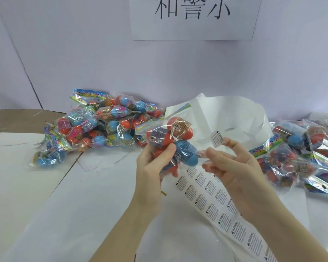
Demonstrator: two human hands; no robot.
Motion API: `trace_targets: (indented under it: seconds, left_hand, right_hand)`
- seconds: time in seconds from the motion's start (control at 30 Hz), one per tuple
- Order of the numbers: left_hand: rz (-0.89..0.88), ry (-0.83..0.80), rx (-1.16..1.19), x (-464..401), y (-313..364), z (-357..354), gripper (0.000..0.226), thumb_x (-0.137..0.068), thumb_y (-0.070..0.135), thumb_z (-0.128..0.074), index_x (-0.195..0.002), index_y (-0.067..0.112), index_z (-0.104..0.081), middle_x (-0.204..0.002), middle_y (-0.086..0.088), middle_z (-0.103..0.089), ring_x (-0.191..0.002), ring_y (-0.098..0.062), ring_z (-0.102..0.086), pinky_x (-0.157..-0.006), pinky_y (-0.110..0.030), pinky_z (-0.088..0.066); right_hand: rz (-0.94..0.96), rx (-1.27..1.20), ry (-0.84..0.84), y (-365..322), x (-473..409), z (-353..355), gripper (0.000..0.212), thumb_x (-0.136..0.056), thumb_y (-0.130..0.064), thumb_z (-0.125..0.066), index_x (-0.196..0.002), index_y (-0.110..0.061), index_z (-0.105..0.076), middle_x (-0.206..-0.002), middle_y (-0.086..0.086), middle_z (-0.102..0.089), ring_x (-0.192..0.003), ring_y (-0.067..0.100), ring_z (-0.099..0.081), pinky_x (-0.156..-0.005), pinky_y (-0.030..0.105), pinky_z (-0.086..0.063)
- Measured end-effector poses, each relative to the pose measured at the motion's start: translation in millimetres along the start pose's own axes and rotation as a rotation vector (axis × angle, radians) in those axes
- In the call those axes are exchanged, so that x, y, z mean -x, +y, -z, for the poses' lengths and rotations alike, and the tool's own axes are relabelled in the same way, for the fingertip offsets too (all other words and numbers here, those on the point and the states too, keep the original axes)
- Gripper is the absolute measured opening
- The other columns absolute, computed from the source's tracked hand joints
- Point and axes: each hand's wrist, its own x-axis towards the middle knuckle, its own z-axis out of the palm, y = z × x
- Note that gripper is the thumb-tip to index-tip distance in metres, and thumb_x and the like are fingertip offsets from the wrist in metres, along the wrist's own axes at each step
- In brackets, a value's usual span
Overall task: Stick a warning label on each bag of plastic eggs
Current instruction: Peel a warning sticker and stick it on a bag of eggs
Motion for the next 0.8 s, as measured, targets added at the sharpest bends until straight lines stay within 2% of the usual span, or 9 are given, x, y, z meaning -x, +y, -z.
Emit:
trace_targets:
  seconds: [0.17,0.27,0.37,0.57,0.63,0.7,0.8]
  left_hand:
    - [-0.005,-0.046,0.004,0.2,3.7,2.0,0.013,-0.068,0.016,-0.058,-0.066,0.020,-0.071,-0.064,0.004,-0.065,-0.049,-0.005,-0.052,-0.041,-0.017,-0.040]
    - [0.007,-0.070,-0.034,-0.1,3.5,2.7,0.016,-0.068,0.017,-0.058,-0.065,0.023,-0.072,-0.064,0.004,-0.064,-0.050,-0.005,-0.051,-0.042,-0.017,-0.040]
    - [0.027,-0.099,-0.063,0.4,3.2,2.1,0.010,-0.067,0.016,-0.059,-0.064,0.018,-0.069,-0.061,0.001,-0.060,-0.046,-0.009,-0.048,-0.042,-0.017,-0.039]
    - [0.046,-0.132,-0.120,1.2,0.1,0.5,0.004,-0.067,0.017,-0.061,-0.069,0.016,-0.064,-0.063,-0.001,-0.061,-0.049,-0.009,-0.049,-0.043,-0.018,-0.040]
    - [0.051,-0.118,-0.137,0.5,-0.3,0.5,0.009,-0.065,0.014,-0.069,-0.071,0.014,-0.062,-0.063,0.000,-0.061,-0.050,-0.009,-0.050,-0.044,-0.018,-0.042]
    - [0.058,-0.114,-0.163,-0.1,-1.2,0.3,0.023,-0.062,0.017,-0.078,-0.078,0.011,-0.062,-0.066,-0.003,-0.061,-0.052,-0.009,-0.051,-0.047,-0.019,-0.044]
    - [0.073,-0.078,-0.170,-1.4,-2.3,-0.3,0.014,-0.072,0.016,-0.067,-0.084,0.008,-0.063,-0.074,-0.010,-0.061,-0.053,-0.009,-0.052,-0.048,-0.019,-0.046]
  right_hand:
    - [-0.072,-0.037,-0.066,-3.5,-1.1,3.4,0.053,-0.053,-0.017,-0.072,-0.100,-0.009,-0.048,-0.077,0.010,-0.073,-0.052,0.012,-0.060,-0.055,0.020,-0.052]
    - [-0.024,0.004,-0.036,-4.4,-0.6,2.4,0.054,-0.049,-0.018,-0.073,-0.097,-0.012,-0.049,-0.073,0.008,-0.072,-0.051,0.012,-0.059,-0.055,0.019,-0.051]
    - [0.051,0.049,0.009,-4.5,-0.5,0.4,0.056,-0.044,-0.021,-0.075,-0.093,-0.014,-0.050,-0.068,0.006,-0.071,-0.049,0.011,-0.057,-0.055,0.019,-0.050]
    - [0.131,0.097,0.097,-1.3,-0.9,0.1,0.055,-0.045,-0.021,-0.074,-0.093,-0.017,-0.048,-0.063,0.004,-0.069,-0.047,0.010,-0.052,-0.050,0.016,-0.043]
    - [0.177,0.115,0.137,-1.7,0.0,-1.0,0.057,-0.044,-0.024,-0.075,-0.093,-0.019,-0.047,-0.063,0.003,-0.070,-0.047,0.009,-0.053,-0.048,0.014,-0.042]
    - [0.229,0.138,0.167,-2.3,1.0,-1.6,0.052,-0.049,-0.022,-0.074,-0.093,-0.020,-0.045,-0.064,0.001,-0.071,-0.048,0.007,-0.055,-0.048,0.013,-0.042]
    - [0.320,0.203,0.180,-3.4,3.5,-2.9,0.037,-0.063,-0.024,-0.067,-0.092,-0.021,-0.044,-0.068,-0.001,-0.073,-0.052,0.006,-0.059,-0.053,0.011,-0.044]
